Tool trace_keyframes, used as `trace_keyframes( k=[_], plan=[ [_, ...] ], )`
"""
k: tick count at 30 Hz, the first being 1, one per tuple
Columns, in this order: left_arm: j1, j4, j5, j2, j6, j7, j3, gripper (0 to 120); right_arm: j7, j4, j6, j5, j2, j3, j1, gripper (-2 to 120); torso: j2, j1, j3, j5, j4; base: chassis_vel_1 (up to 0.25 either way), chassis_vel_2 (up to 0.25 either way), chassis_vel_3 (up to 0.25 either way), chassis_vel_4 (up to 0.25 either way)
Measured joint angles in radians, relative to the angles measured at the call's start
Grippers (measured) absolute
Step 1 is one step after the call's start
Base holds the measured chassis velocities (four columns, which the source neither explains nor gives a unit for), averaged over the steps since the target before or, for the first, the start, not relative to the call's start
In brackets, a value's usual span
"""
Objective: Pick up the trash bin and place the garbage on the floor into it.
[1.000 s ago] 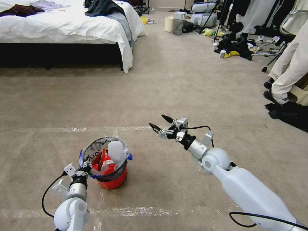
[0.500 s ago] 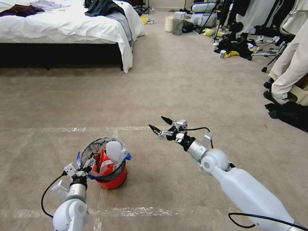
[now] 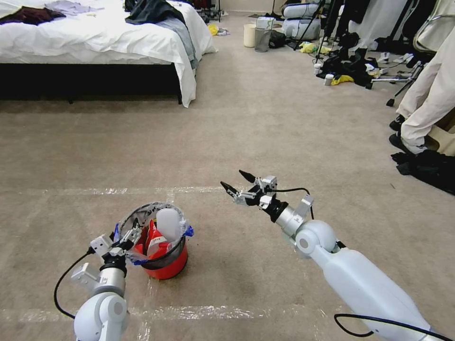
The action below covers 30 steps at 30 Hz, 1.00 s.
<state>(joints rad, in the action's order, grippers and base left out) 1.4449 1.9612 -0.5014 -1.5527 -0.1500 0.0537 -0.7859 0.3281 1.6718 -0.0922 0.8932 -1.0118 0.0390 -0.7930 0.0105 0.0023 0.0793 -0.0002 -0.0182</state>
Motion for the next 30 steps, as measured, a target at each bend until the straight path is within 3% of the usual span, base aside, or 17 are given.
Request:
trace_keyframes(
  k=[2, 6, 10, 12, 17, 19, 25, 30],
  plan=[
    [0.016, 0.034, 0.044, 0.012, 0.039, -0.009, -0.004, 100, -0.032, 0.009, -0.013, -0.031, -0.011, -0.012, -0.006, 100, 0.000, 0.000, 0.000, 0.0001, 0.0000, 0.000, 0.000, 0.000, 0.000],
    [0.049, 0.096, 0.049, 0.032, 0.062, -0.031, -0.012, 100, -0.065, 0.018, -0.027, -0.079, -0.027, -0.034, -0.019, 100, 0.000, 0.000, 0.000, 0.0001, 0.0000, 0.000, 0.000, 0.000, 0.000],
    [0.098, 0.174, 0.064, 0.044, 0.092, -0.060, -0.025, 100, -0.164, 0.038, -0.044, -0.145, -0.045, -0.059, -0.035, 100, 0.000, 0.000, 0.000, 0.0001, 0.0000, 0.000, 0.000, 0.000, 0.000],
    [0.122, 0.212, 0.093, 0.033, 0.096, -0.059, -0.025, 100, -0.257, 0.056, -0.049, -0.167, -0.061, -0.073, -0.042, 100, 0.000, 0.000, 0.000, 0.0002, -0.0001, 0.000, 0.000, 0.000, 0.000],
    [0.150, 0.259, 0.160, 0.001, 0.104, -0.051, -0.020, 100, -0.361, 0.085, -0.048, -0.181, -0.078, -0.095, -0.057, 100, 0.000, 0.000, 0.000, 0.0002, 0.0000, 0.000, 0.000, 0.000, 0.000],
    [0.179, 0.316, 0.232, -0.042, 0.104, -0.013, -0.011, 100, -0.427, 0.115, -0.030, -0.208, -0.096, -0.141, -0.087, 100, 0.000, 0.000, 0.000, 0.0003, 0.0001, 0.000, 0.000, 0.000, 0.000],
    [0.249, 0.413, 0.353, -0.055, 0.111, 0.016, -0.007, 100, -0.496, 0.182, -0.008, -0.270, -0.076, -0.262, -0.187, 100, 0.000, 0.000, 0.000, 0.0003, -0.0003, 0.000, 0.000, 0.000, 0.000],
    [0.288, 0.459, 0.403, -0.055, 0.102, 0.024, 0.000, 100, -0.506, 0.215, -0.033, -0.326, -0.069, -0.367, -0.266, 100, 0.000, 0.000, 0.000, 0.0001, -0.0002, 0.000, 0.000, 0.000, 0.000]
  ],
)
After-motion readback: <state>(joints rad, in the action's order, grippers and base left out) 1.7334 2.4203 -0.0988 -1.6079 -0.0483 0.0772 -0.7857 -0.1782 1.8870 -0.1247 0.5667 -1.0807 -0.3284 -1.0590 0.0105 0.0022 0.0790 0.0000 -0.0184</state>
